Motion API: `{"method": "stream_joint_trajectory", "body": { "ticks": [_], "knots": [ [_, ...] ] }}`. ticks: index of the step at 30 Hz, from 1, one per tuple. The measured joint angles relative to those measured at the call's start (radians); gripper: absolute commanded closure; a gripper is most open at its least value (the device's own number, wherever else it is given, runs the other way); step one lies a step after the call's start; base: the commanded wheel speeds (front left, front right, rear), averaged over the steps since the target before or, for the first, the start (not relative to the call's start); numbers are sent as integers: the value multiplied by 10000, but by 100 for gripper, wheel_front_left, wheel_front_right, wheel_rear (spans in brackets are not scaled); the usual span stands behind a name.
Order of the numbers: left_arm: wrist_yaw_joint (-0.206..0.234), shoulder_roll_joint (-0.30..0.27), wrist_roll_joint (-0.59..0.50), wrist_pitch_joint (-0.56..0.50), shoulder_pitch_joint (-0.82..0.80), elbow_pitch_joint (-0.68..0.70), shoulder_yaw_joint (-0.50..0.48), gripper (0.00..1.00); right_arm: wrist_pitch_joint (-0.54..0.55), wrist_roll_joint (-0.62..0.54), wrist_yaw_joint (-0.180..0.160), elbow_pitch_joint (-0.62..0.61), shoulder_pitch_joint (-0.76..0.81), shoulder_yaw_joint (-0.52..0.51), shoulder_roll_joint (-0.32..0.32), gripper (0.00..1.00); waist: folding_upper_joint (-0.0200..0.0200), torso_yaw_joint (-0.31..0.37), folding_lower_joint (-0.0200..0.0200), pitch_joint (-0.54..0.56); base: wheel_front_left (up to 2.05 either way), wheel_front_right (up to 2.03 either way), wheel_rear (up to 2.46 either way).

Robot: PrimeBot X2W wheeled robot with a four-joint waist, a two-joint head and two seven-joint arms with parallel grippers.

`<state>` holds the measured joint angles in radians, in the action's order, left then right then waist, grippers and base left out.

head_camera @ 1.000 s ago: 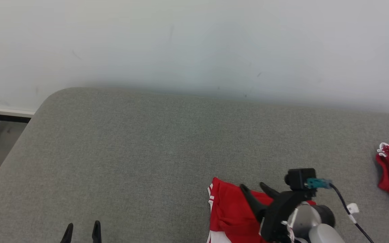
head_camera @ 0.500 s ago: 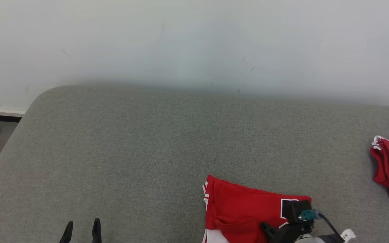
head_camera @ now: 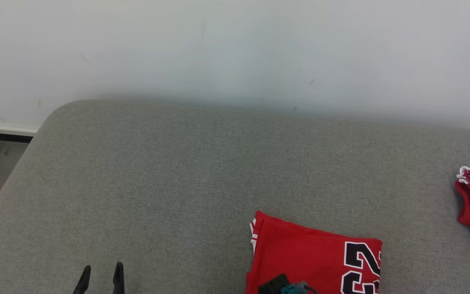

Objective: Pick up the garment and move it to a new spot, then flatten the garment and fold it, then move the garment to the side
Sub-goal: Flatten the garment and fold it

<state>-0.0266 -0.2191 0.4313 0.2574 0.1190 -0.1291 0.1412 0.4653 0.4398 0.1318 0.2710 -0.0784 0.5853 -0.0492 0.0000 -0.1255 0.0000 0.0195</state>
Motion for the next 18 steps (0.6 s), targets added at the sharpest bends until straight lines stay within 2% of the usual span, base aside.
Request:
{"method": "stream_joint_trajectory", "body": {
  "ticks": [2, 4, 5, 6, 7, 8, 9, 17, 18],
  "knots": [
    [4, -4, 2, 8, 8, 15, -19, 0, 2, 533, 0, -132, -28, 351, 10, 100, 0, -31, 0, 19, 0, 0, 0],
    [10, -6, 2, 8, 24, 40, -33, 0, -184, 610, 0, -242, -112, 255, 8, 100, 0, -48, 0, 45, 0, 0, 0],
    [15, -8, 2, 10, 34, 56, -42, 0, -301, 579, 0, -278, -190, 56, 4, 92, 0, -51, 0, 61, 0, 0, 0],
    [35, -12, 2, 10, 46, 75, -54, 0, -477, 510, 0, -347, -245, -215, 4, 65, 0, -50, 0, 81, 0, 0, 0],
    [35, -12, 2, 10, 46, 75, -54, 0, -477, 510, 0, -347, -245, -215, 4, 52, 0, -50, 0, 81, 0, 0, 0],
    [65, -12, 2, 10, 58, 94, -69, 0, -658, 451, 0, -428, -255, -545, 2, 24, 0, -48, 1, 104, 0, 0, 0],
    [86, -13, 4, 12, 85, 121, -82, 0, -805, 407, 0, -527, -251, -888, 2, 0, 0, -41, 0, 130, 0, 0, 0],
    [267, 29, 42, 21, 291, 376, -190, 0, -2297, -775, 0, -1417, 233, -4192, -8, 0, 0, 180, 0, 377, 0, 0, 0],
    [286, 65, 61, 21, 306, 412, -221, 0, -2495, -1083, 0, -1540, 429, -4861, -13, 0, 0, 273, 0, 436, 0, 0, 0]
  ]
}}
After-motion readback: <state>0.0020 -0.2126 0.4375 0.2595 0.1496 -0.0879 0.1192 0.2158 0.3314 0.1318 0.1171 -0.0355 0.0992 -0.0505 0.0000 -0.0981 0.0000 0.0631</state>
